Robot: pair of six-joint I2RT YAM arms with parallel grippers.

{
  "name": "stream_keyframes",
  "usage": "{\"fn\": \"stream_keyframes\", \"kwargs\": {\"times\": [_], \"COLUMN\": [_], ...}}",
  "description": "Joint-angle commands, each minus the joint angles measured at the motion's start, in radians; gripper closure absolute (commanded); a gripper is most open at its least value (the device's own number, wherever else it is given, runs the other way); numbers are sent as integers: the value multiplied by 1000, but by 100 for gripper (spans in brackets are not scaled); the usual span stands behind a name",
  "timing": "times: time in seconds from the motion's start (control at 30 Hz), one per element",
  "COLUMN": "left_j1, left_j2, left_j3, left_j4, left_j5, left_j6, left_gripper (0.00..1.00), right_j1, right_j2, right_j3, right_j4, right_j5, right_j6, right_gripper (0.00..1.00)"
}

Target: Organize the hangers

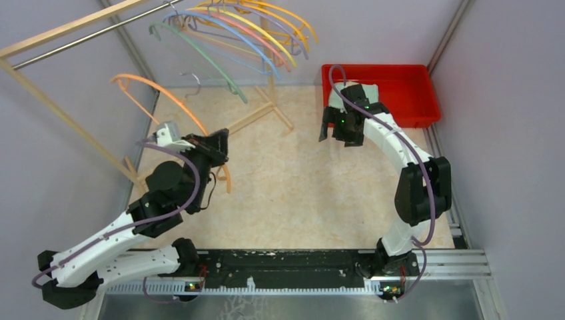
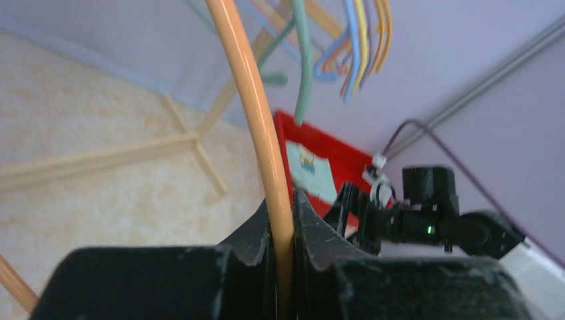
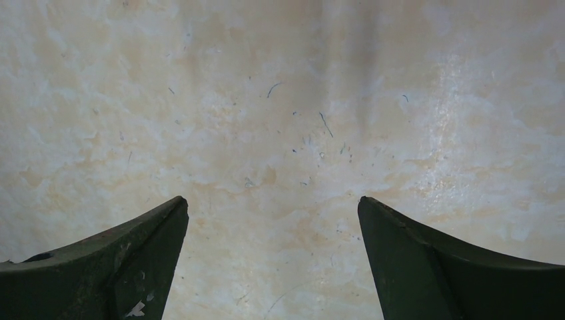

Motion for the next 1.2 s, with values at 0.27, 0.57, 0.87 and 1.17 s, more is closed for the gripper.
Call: {"fn": "stream_keyframes", "kwargs": {"times": [0.27,0.57,0.87,1.17], "left_j1": [403,630,722,772], "left_j2": [137,266,334,354], "left_j3": [211,258,243,232], "left_j4": [259,264,367,439], "left_j5": [178,446,570,663], "left_j6": [169,28,-58,-72], "left_gripper": [100,100,100,100], "right_j1": [5,6,6,6], "right_j2": [75,73,87,116], "right_j3": [120,112,119,116], "right_j4": [-2,6,10,12], "right_j5": [-27,-32,-27,-28], "right_j6": [-48,-44,-43,-42], "right_gripper": [2,2,2,2]}}
